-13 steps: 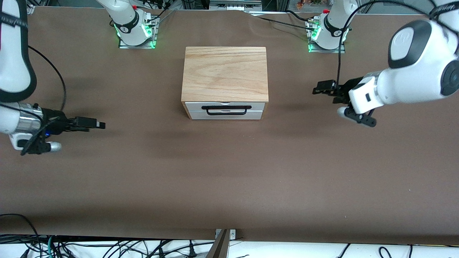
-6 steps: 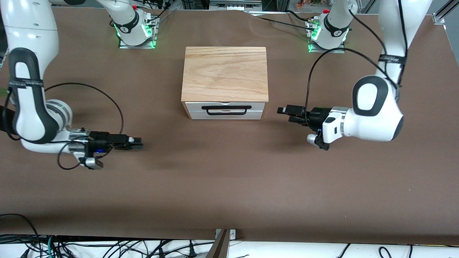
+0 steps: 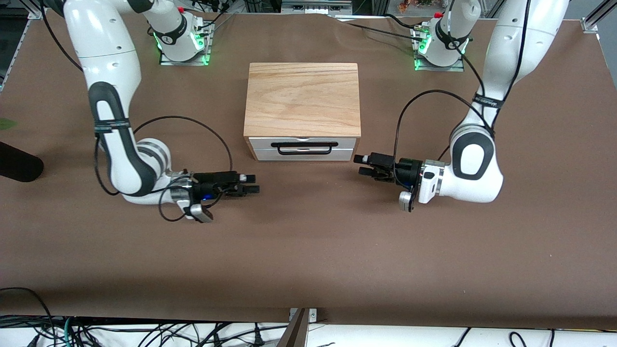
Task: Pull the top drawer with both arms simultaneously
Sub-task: 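Move the right gripper and the left gripper toward the drawer handle, then close the right gripper and the left gripper on the black handle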
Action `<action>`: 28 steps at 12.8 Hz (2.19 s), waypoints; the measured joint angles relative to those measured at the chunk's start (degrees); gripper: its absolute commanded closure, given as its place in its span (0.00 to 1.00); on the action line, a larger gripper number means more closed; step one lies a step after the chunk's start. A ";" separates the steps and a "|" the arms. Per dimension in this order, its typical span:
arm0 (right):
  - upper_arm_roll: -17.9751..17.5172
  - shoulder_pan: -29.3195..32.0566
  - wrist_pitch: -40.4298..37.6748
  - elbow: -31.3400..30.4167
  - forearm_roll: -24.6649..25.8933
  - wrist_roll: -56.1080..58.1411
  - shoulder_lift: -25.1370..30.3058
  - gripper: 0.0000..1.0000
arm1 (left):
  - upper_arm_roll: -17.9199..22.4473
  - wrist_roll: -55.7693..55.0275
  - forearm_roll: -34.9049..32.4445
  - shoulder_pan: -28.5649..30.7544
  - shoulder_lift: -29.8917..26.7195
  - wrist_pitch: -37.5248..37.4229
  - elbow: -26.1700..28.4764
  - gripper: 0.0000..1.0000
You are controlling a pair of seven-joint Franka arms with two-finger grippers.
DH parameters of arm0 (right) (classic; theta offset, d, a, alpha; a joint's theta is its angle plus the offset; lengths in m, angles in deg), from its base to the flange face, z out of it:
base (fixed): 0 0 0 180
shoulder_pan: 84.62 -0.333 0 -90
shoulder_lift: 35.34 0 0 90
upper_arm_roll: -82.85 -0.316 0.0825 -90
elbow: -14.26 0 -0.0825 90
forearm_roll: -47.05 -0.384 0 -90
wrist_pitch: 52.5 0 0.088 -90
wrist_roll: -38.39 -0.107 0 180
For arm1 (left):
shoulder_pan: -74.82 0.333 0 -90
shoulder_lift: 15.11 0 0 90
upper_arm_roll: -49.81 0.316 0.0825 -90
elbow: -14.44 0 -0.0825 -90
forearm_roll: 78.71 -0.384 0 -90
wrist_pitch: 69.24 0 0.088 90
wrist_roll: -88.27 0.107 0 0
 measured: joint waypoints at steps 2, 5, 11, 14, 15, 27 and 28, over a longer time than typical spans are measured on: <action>0.00 -0.68 -0.04 -0.98 -0.02 1.05 -0.54 0.00 | -1.04 2.22 3.19 -0.37 2.43 -0.14 0.08 0.02; -0.09 -2.75 -0.15 -3.95 -1.43 3.94 -1.06 0.00 | -3.94 2.92 7.82 -0.52 4.46 -0.34 1.93 0.09; -0.05 -7.98 -0.60 -9.29 -6.26 9.79 -1.71 0.00 | -5.82 3.78 9.32 -0.82 4.98 -0.18 4.44 0.27; 0.46 -7.70 -2.29 -10.75 -6.27 11.14 -1.71 0.00 | -5.70 3.84 10.89 -1.83 5.38 0.29 4.48 0.40; 0.49 -7.62 -2.58 -10.77 -6.27 11.17 -1.69 0.00 | -5.70 3.94 11.26 -2.17 5.52 0.53 4.48 0.44; 0.97 -7.47 -4.69 -15.21 -6.27 12.46 1.59 0.87 | -3.66 5.45 11.08 -2.71 8.34 0.10 0.00 0.39; 1.05 -7.46 -4.71 -15.37 -6.31 12.78 1.59 0.87 | -3.68 5.65 11.08 -2.74 8.98 0.10 -0.28 0.39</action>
